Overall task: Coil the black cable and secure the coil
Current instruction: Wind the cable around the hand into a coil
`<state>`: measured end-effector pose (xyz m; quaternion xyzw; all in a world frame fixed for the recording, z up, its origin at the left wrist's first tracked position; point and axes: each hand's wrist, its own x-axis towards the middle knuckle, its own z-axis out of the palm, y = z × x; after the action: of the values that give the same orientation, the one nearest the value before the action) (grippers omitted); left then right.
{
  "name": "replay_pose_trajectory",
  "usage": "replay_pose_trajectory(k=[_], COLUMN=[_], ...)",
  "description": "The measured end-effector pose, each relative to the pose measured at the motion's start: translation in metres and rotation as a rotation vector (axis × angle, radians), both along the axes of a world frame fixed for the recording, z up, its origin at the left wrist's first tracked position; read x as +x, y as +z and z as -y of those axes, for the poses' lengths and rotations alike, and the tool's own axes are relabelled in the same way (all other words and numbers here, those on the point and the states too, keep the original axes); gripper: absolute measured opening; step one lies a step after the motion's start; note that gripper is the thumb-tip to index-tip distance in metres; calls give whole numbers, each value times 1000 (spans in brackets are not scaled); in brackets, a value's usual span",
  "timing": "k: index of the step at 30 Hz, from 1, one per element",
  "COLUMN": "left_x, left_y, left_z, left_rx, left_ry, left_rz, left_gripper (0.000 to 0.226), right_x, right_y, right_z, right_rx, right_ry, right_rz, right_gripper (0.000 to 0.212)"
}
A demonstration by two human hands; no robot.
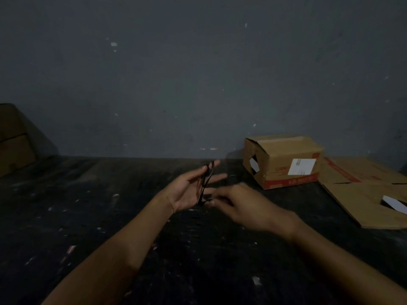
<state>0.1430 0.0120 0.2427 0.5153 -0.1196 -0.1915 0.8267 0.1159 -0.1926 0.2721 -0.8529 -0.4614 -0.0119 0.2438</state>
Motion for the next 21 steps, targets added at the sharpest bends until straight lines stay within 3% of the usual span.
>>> replay_pose_trajectory(k=[6, 9, 16, 21], left_x=[-9, -13, -19, -22], left_y=[-10, -13, -6, 11], left_z=[0, -1, 4, 7], left_rx=[146, 168, 143, 24], left_ry=[-66, -95, -225, -299], left_rz=[2, -23, 18, 105], left_gripper=[40, 47, 50, 54], right_x=[31, 44, 67, 82], right_y=[57, 73, 62, 18], right_z=[9, 13, 16, 18], right_rx=[-82, -10, 129, 264], right_ry=[-138, -172, -179, -157], right_rz=[258, 360, 277, 83], right_gripper=[16, 10, 11, 20])
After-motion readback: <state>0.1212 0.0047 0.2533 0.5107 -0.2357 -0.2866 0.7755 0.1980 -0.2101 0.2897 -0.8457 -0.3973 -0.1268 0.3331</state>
